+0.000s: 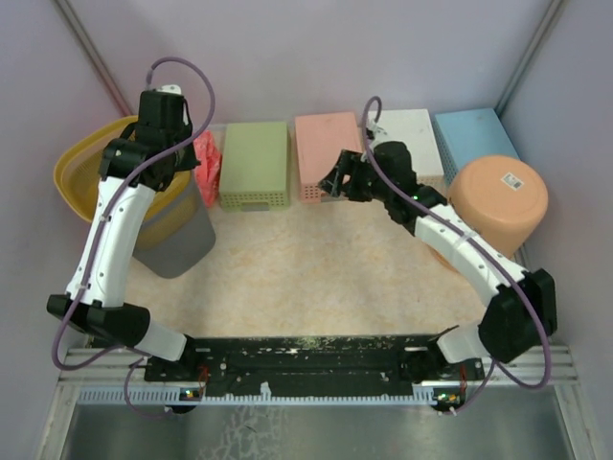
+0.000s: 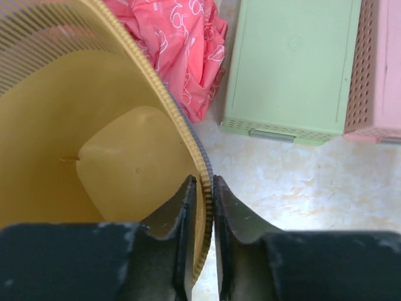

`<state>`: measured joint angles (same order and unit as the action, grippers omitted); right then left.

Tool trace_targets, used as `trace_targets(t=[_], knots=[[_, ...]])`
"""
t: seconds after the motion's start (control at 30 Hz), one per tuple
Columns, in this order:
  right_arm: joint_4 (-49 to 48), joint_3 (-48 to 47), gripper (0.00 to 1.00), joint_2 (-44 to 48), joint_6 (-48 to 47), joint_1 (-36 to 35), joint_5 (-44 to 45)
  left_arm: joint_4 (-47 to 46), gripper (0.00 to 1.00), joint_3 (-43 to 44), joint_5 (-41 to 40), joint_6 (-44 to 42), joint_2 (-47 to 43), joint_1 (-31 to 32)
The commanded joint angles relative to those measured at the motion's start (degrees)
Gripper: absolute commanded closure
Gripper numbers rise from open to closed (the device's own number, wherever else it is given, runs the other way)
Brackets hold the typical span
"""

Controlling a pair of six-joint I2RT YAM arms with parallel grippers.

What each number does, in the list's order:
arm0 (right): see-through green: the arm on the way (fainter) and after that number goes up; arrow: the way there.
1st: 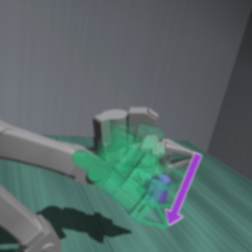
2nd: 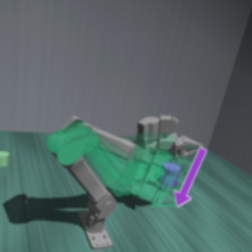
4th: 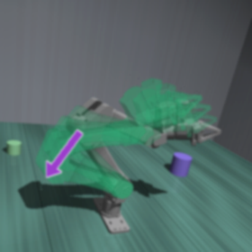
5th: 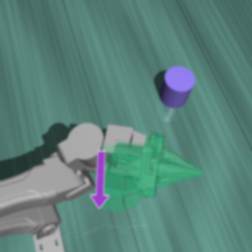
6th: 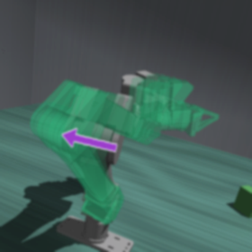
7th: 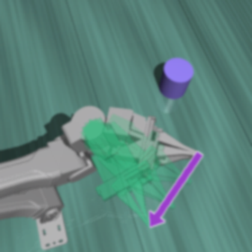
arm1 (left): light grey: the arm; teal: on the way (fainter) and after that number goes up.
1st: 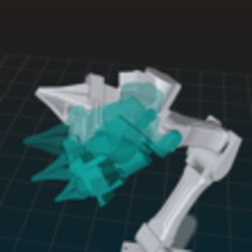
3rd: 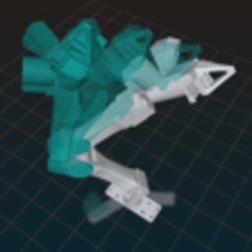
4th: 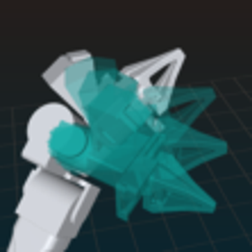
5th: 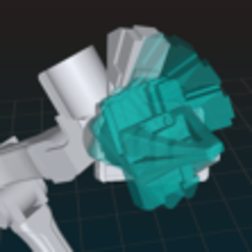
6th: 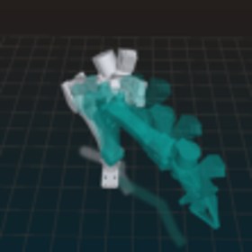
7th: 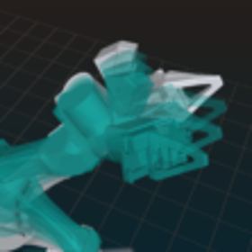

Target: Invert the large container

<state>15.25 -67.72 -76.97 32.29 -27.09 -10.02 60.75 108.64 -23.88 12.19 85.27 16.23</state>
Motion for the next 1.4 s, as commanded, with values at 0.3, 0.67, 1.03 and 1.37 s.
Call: trace_targets(t=[0.3, 0.67, 1.03, 1.37], knots=[[-36.2, -12.5, 0.43, -18.9, 14.5, -14.7, -11.0, -3.6, 1.0, -2.8, 14.1, -1.4, -6.0, -0.3], [-38.3, -19.4, 0.42, -26.6, 21.9, -17.5, -12.8, -15.9, 1.0, -15.0, 37.5, -9.9, -16.4, -0.2], [-38.7, -20.1, 0.42, -28.1, 22.3, -19.2, -15.1, -21.4, 1.0, -17.8, 44.8, -11.8, -19.3, -0.2], [-38.5, -19.9, 0.42, -28.5, 22.5, -19.7, -15.5, -21.2, 1.0, -17.4, 47.4, -12.6, -19.9, -0.1]])
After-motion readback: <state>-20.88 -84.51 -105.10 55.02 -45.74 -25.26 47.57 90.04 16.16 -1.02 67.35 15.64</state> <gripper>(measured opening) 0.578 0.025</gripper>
